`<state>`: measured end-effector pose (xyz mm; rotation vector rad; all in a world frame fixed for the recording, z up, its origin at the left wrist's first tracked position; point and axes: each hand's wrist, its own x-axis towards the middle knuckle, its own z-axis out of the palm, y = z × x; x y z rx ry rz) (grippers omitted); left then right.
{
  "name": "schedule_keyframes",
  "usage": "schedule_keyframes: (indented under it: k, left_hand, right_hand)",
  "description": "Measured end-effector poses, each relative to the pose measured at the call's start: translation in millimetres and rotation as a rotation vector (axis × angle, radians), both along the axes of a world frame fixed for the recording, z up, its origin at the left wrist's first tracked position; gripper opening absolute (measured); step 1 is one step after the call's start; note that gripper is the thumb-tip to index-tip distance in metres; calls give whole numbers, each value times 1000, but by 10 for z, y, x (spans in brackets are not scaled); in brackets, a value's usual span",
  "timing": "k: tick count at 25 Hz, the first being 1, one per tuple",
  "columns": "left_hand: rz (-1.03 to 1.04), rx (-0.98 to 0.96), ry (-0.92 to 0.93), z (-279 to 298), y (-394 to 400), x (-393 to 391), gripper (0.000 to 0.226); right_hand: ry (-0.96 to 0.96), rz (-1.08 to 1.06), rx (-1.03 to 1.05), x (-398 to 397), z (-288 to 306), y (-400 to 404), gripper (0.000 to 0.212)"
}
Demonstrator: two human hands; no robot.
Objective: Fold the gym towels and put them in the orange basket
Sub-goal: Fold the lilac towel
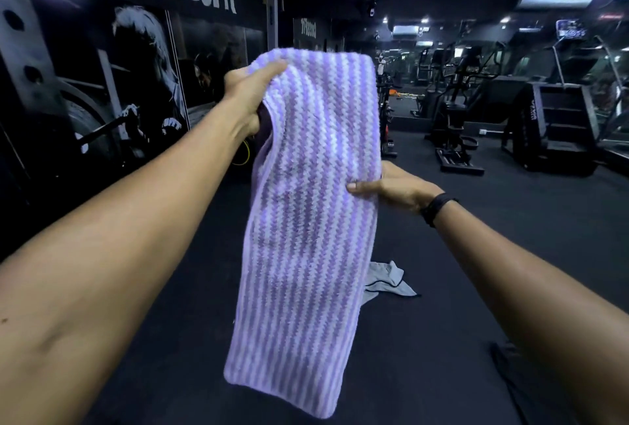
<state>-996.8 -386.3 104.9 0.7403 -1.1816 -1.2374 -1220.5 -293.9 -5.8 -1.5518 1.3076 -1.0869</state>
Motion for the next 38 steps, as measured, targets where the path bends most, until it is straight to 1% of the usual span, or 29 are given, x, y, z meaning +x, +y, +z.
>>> schedule_keyframes:
  k: [1, 3, 4, 6, 8, 9, 10, 12, 14, 15, 17, 20, 22, 24, 25, 26, 27, 28, 29, 30, 31, 32, 33, 34, 35, 36, 37, 38]
  left_hand:
    - [-8, 50, 25, -1, -28, 51, 28]
    - [-151, 141, 64, -29, -14, 158, 60]
    - [-239, 186, 96, -91, 25, 208, 74]
    - [-352, 281, 132, -331, 75, 302, 102]
    - [-476, 293, -4, -654, 129, 307, 119]
    - [-542, 305, -71, -797, 114, 277, 120]
    - [-584, 329, -112, -903, 162, 240, 115]
    - [-611, 357, -204, -1015, 236, 159, 97]
    - [-664, 328, -288, -1035, 302, 94, 81]
    - [-687, 314, -297, -1017, 304, 93, 77]
    - [-726, 268, -301, -979, 241, 137, 74]
    - [-783, 243, -302, -934, 165, 221, 84]
    - [-717, 181, -322, -913, 103, 223, 81]
    - [-537, 75, -350, -879, 100, 152, 64]
    - [-429, 45, -337, -863, 114, 100, 57]
    - [-338, 31, -301, -856, 128, 45, 54]
    - [-269, 26, -243, -842, 135, -13, 52]
    - [-218, 25, -174, -828, 141, -59, 50]
    - [-173, 22, -122, -812, 124, -83, 46]
    - [-140, 19, -96, -790, 106, -95, 43]
    - [-119, 19, -89, -767, 86, -94, 40]
    - [-110, 21, -90, -743, 68, -91, 36]
    - [-104, 27, -97, -722, 58, -88, 32]
    - [-96, 39, -101, -703, 44, -91, 28]
    - [-90, 52, -94, -676, 39, -93, 26]
    - [-90, 65, -78, -652, 29, -86, 25]
    - [-109, 71, -59, -628, 19, -74, 27]
    - [-155, 62, -61, -607, 15, -47, 33]
  right_hand:
    - [-98, -11, -38, 70, 54, 13, 33]
    - [-290, 2, -95, 191, 196, 11, 30]
    - [-351, 17, -120, 243, 285, 9, 31]
    - [-394, 44, -150, 321, 452, 3, 29]
    - [-434, 68, -168, 365, 582, 4, 22]
    - [-457, 67, -174, 367, 631, 5, 20]
    - [-480, 63, -177, 369, 671, 9, 19]
    - [-506, 26, -178, 335, 715, 12, 18]
    - [-505, -34, -168, 271, 734, 20, 19]
    - [-506, -74, -165, 231, 733, 24, 23]
    - [-504, -171, -152, 130, 714, 18, 32]
    - [-449, -348, -119, -49, 691, 0, 38]
    - [-426, -448, -83, -146, 680, -24, 39]
    - [-377, -546, -20, -199, 691, -27, 38]
    - [-361, -543, 28, -206, 701, -2, 35]
    - [-366, -482, 84, -205, 700, 38, 34]
    - [-366, -374, 133, -208, 692, 87, 40]
    - [-317, -262, 170, -222, 652, 118, 50]
    - [-227, -178, 191, -219, 591, 143, 59]
    - [-149, -117, 190, -198, 517, 163, 65]
    - [-116, -94, 175, -195, 437, 145, 67]
    - [-147, -121, 137, -187, 373, 109, 67]
    - [-219, -184, 80, -166, 327, 85, 70]
    - [-315, -253, 14, -170, 290, 47, 82]
    - [-418, -306, -43, -190, 258, 1, 99]
    - [-486, -322, -89, -207, 235, -29, 113]
    - [-488, -300, -117, -202, 219, -32, 120]
    - [-415, -265, -136, -198, 196, -43, 123]
